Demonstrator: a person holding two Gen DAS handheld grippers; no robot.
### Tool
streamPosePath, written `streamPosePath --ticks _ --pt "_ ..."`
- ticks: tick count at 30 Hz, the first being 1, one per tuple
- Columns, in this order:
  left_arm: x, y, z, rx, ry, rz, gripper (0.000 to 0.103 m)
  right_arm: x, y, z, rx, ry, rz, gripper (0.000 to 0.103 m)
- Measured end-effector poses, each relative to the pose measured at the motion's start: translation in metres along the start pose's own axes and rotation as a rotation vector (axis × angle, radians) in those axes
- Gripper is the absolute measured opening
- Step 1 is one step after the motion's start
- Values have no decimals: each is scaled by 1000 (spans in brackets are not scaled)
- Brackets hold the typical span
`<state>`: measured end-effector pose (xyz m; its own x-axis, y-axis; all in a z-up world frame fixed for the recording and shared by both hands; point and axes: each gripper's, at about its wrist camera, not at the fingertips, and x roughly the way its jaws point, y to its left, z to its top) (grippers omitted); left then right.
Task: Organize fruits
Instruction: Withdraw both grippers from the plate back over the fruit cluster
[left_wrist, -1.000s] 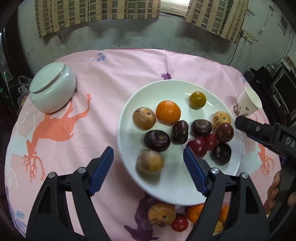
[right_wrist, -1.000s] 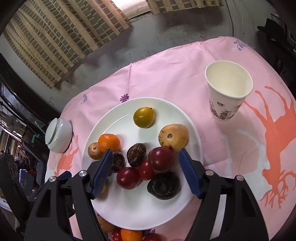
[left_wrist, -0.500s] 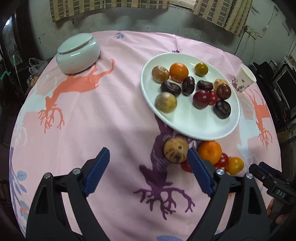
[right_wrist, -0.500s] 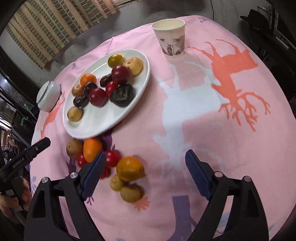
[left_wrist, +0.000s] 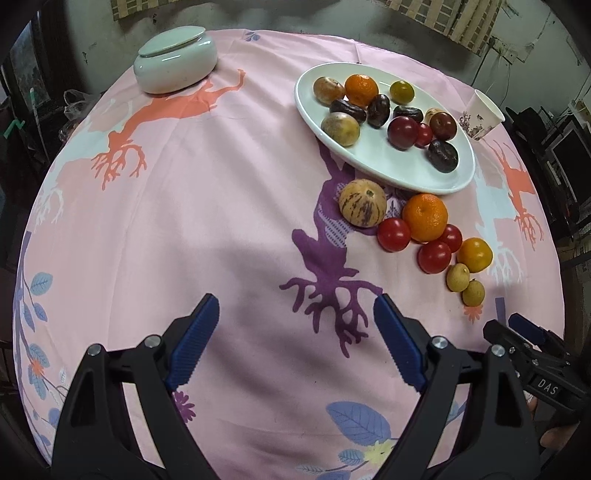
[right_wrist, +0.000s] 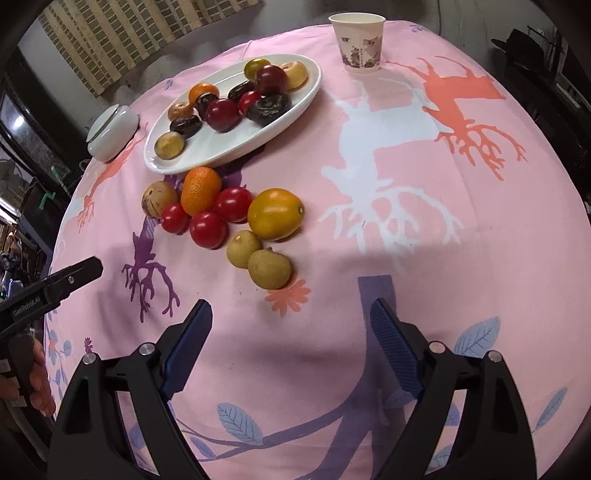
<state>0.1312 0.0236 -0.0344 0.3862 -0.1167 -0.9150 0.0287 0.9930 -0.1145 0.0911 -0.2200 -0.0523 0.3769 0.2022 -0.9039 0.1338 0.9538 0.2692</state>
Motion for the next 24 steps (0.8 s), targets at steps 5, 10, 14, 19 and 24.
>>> streamPosePath --ticks 5,10,14,19,24 --pt "5 2 -7 1 24 -6 87 6 5 -2 -16 18 4 88" --pt "15 1 -7 -3 54 -11 88 13 8 1 -22 31 5 88" --pt "21 0 -5 -7 65 -17 88 17 10 3 -42 18 -5 88" --pt "26 -3 0 1 66 -15 88 20 12 8 -66 11 -4 87" --pt "33 -4 2 -8 87 -22 88 21 25 9 -167 -24 -18 60"
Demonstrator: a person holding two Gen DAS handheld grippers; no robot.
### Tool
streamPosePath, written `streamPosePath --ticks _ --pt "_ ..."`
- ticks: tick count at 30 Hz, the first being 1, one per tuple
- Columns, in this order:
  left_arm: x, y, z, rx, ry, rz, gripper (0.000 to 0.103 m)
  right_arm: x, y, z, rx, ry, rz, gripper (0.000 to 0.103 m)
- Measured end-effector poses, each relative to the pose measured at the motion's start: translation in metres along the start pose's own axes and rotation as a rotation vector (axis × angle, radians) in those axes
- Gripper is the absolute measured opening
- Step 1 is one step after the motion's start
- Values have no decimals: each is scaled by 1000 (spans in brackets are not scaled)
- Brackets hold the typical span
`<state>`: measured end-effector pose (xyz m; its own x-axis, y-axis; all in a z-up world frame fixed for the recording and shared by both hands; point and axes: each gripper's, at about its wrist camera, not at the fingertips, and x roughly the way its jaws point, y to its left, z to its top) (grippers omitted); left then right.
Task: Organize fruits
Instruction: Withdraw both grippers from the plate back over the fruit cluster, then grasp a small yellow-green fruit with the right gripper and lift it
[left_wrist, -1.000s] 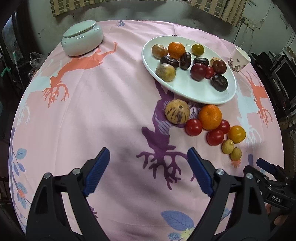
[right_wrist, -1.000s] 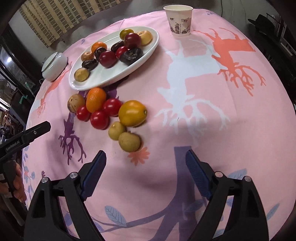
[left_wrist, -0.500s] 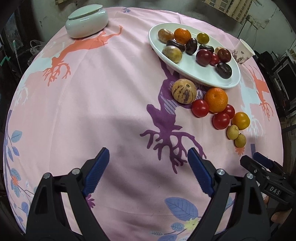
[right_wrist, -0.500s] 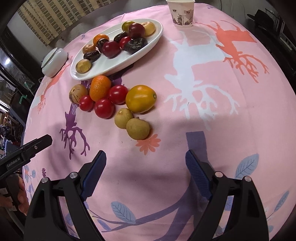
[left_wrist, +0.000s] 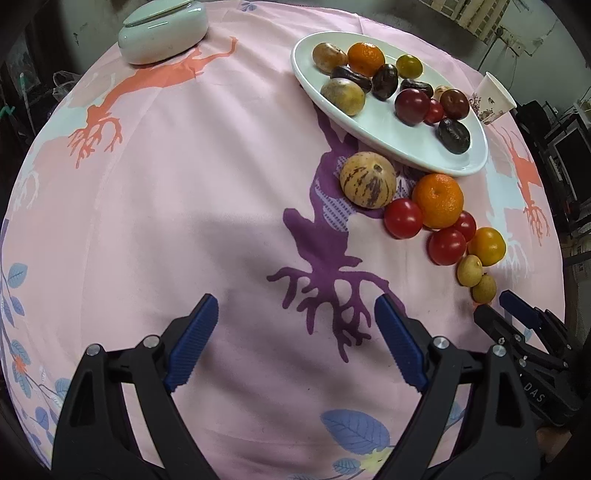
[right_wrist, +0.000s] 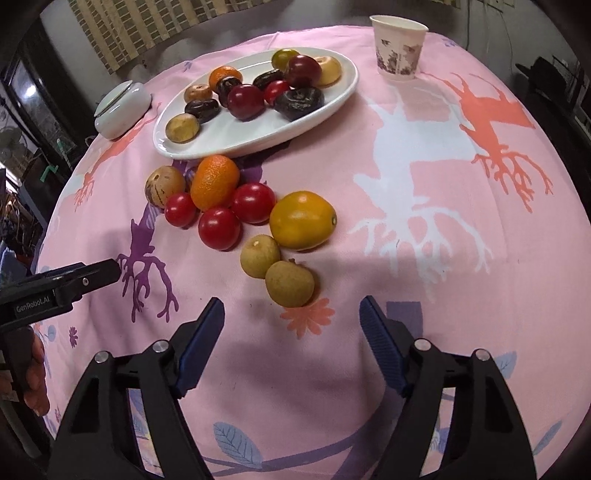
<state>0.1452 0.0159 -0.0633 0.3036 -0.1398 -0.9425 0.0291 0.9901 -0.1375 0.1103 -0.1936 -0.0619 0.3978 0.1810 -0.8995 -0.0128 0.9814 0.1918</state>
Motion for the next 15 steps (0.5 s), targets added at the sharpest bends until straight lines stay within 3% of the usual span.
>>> streamPosePath --ticks 3,7,10,11,15 --pt "2 0 -1 2 5 -2 88 7 2 0 -20 25 4 43" --pt "3 -1 -2 -3 14 -10 88 11 1 2 -28 17 -4 41" --pt "3 -6 -4 10 23 -19 88 15 0 7 -28 10 -5 35" --pt "3 -8 -5 16 26 -21 88 15 -1 8 -26 8 -4 28" --pt "-1 -22 -10 41 34 -55 88 13 -13 13 47 47 50 28"
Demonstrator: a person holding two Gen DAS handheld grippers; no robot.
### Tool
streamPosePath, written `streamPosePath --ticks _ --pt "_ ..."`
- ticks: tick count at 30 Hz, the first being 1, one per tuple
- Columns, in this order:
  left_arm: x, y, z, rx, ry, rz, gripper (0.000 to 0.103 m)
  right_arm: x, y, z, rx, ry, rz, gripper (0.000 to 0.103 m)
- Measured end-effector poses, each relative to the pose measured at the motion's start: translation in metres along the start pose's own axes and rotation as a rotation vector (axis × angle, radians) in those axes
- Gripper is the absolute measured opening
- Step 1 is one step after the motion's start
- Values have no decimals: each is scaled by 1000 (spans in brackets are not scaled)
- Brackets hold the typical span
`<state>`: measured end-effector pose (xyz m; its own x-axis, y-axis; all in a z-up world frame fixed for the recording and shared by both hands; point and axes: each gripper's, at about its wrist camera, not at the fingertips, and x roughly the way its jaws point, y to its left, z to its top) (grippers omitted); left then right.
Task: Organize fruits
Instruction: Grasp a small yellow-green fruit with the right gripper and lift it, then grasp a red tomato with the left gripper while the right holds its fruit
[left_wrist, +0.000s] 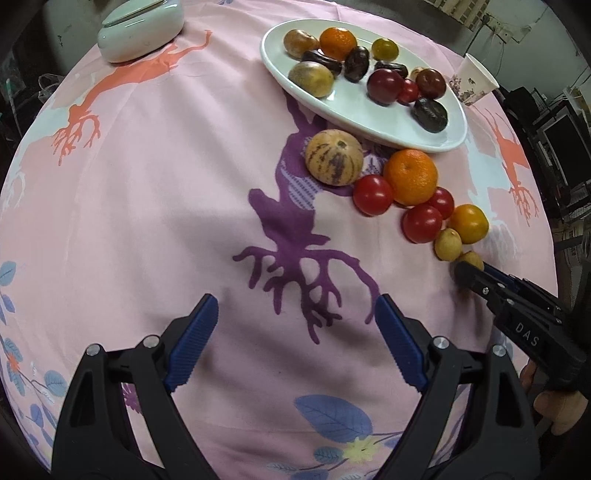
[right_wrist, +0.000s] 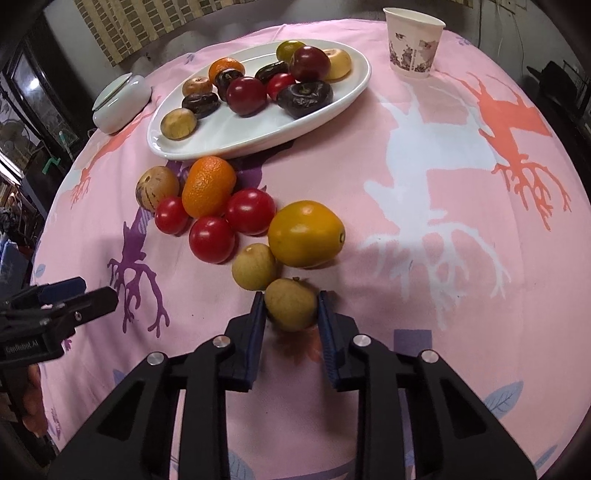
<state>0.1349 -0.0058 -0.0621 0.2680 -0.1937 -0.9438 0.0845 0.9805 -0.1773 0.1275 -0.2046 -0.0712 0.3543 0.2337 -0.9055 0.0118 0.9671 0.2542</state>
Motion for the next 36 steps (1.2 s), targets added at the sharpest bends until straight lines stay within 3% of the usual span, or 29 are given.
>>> streamPosePath --ticks 7,13,21,25,31,34,36 --pt "4 -56 -1 130 3 -50 88 -31 -30 -10 34 -32 -4 28" --pt "16 -80 9 129 -1 -54 86 -49 -67 -24 106 -50 -21 28" --pt "23 -52 24 69 1 -32 72 -54 -79 -29 136 -65 20 28" --pt "28 -36 31 45 -8 -26 56 -50 -71 -26 121 -59 44 28" --pt "31 -32 43 71 -47 -24 54 -44 -61 -22 97 -42 56 28" --pt "32 -33 48 58 -46 -41 43 -41 -60 -21 97 -34 56 28" --pt "33 -34 51 40 -40 -42 43 -38 -58 -21 98 -27 58 28"
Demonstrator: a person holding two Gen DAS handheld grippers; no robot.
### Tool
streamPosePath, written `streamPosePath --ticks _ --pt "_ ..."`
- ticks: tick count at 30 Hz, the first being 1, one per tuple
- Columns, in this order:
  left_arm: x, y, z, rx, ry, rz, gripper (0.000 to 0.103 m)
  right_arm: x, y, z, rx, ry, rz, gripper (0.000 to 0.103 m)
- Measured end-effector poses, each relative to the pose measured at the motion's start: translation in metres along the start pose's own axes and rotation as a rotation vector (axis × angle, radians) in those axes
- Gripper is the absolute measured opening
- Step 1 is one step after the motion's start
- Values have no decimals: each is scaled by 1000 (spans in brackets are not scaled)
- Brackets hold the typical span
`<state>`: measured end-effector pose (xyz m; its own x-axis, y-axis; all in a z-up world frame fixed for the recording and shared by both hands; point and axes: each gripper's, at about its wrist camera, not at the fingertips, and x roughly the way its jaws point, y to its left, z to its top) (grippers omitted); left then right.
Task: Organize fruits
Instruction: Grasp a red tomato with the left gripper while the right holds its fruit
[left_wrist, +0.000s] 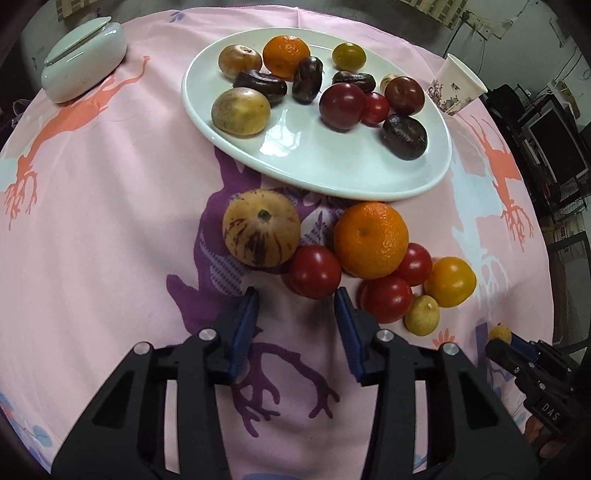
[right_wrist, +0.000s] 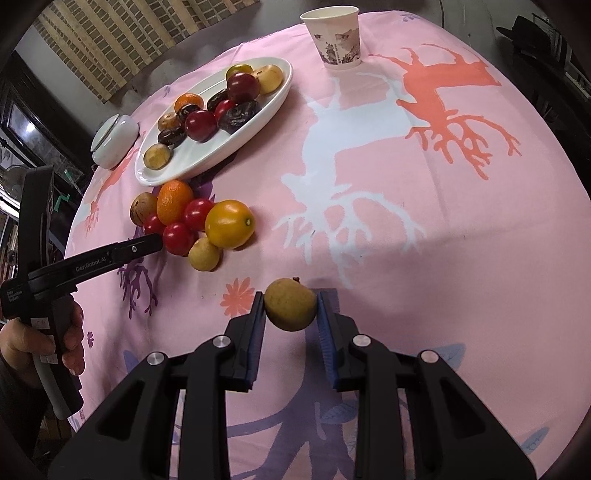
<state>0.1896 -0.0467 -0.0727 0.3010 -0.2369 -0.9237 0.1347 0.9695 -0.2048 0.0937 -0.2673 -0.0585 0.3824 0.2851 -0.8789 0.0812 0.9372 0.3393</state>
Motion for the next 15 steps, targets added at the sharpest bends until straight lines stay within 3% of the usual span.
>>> streamPosePath --ticks 2,5,11,15 --pt "1 1 3 -38 10 -30 35 2 1 -1 -1 5 3 28" --pt "4 2 9 -71 16 -40 35 5 3 -2 -3 13 9 28" --pt "6 -6 11 -49 11 1 34 9 6 -3 -14 25 13 28" --pt "6 -17 10 24 -11 49 33 9 9 -2 -25 29 18 28"
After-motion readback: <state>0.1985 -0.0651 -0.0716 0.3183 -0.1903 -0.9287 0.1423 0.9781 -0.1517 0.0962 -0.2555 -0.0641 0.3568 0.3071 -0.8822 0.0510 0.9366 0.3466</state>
